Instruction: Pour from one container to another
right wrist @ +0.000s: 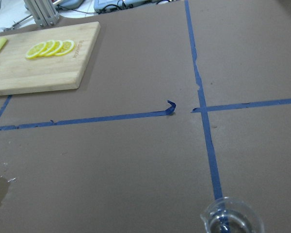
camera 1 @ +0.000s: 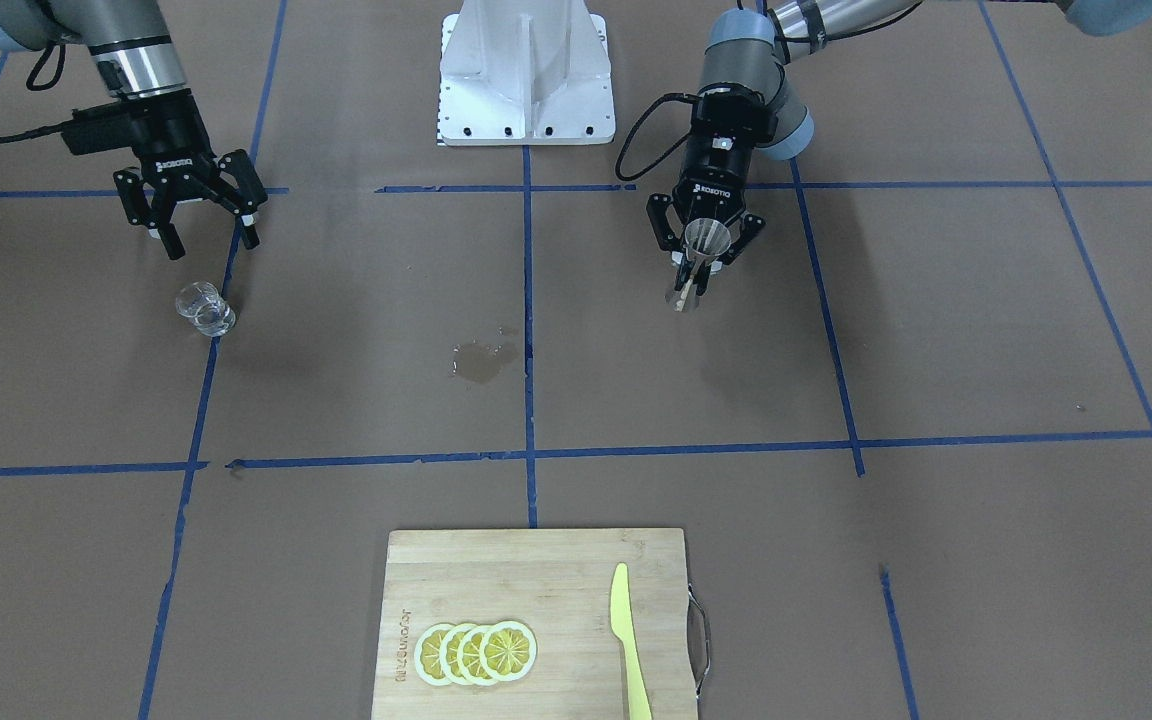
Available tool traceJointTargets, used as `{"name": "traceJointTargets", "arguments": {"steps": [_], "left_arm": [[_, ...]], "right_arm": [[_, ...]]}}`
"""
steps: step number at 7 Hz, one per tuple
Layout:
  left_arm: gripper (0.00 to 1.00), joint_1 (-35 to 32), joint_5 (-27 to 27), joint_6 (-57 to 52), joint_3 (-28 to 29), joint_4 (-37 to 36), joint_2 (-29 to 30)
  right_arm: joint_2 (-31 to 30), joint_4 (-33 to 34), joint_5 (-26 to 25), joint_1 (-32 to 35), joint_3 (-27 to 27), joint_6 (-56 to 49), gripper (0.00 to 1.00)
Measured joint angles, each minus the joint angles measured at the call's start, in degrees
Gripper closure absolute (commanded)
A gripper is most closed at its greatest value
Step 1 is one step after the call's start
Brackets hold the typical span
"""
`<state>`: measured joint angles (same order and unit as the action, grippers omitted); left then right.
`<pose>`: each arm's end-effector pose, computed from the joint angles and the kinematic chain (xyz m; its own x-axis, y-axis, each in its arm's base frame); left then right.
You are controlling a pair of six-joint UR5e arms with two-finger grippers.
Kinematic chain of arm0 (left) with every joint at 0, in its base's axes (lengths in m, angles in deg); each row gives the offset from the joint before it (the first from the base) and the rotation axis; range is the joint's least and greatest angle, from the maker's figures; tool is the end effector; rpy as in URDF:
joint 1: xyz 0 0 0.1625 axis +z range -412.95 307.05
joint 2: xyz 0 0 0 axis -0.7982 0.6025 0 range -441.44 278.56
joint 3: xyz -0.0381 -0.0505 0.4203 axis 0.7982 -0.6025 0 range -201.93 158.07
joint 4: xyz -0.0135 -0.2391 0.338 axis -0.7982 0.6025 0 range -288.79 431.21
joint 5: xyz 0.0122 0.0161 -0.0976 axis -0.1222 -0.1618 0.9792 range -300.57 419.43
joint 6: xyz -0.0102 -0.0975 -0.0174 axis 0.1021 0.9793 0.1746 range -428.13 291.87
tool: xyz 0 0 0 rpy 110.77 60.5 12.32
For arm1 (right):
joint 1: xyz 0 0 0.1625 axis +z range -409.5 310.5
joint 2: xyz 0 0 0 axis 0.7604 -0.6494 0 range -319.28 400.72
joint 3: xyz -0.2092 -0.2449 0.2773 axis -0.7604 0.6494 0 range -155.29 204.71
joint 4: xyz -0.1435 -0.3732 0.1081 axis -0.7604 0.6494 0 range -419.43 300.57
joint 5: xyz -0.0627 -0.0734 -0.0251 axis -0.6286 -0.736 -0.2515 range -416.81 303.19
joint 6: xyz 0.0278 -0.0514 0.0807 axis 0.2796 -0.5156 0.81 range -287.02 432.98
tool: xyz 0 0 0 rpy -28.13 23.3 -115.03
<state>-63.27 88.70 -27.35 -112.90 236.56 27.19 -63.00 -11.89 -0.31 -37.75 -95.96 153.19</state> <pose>0.4969 -0.3143 0.3301 0.6582 0.2564 -0.7078 0.6800 0.2009 0.7051 -0.3499 -0.2650 0.4173 0.5988 -0.0203 0.8006 -0.5411 0.7268 0.4231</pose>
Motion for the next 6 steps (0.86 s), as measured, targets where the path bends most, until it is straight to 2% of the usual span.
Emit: {"name": "traceJointTargets", "arguments": {"steps": [1,3,6], "left_arm": [[1.0,0.0,0.0,0.0,0.0,0.0,0.0],[1.0,-0.1,0.0,0.0,0.0,-0.1,0.1],[1.0,-0.1,0.0,0.0,-0.1,-0.1,0.1]], "right_arm": [[-0.5,0.4,-9.0,-5.1,0.8,1.3,0.0],[-0.6,0.6,-22.8,-10.0,6.2,2.5,0.0],[1.2,0.1,-34.8,-12.4,13.7,6.7,0.0]]}}
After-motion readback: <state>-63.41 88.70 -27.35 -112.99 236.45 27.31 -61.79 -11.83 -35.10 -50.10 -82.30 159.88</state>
